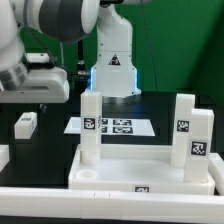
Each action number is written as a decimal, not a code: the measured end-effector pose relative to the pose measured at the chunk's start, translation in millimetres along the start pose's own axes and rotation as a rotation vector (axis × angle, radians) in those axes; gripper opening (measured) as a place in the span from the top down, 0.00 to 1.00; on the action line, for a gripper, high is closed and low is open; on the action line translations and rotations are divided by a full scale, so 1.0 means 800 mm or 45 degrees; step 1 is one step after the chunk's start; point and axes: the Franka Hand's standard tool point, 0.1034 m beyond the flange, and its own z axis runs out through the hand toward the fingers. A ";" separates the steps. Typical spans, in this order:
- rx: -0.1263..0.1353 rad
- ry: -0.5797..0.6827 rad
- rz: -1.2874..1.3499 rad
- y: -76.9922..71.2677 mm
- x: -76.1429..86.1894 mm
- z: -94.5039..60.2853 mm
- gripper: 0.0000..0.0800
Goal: Assemble desk
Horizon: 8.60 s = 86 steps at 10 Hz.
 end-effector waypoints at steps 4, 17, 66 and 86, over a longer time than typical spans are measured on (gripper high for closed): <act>-0.001 -0.241 0.009 0.004 0.001 0.021 0.19; -0.033 -0.227 0.012 0.020 0.019 0.070 0.19; -0.132 1.461 0.074 -0.129 0.067 -0.273 0.64; -0.145 1.549 -0.075 -0.195 0.106 -0.276 0.64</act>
Offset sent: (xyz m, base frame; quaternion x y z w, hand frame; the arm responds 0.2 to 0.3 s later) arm -0.0011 -0.0045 -0.0123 0.0012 -0.1814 -0.0370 0.9827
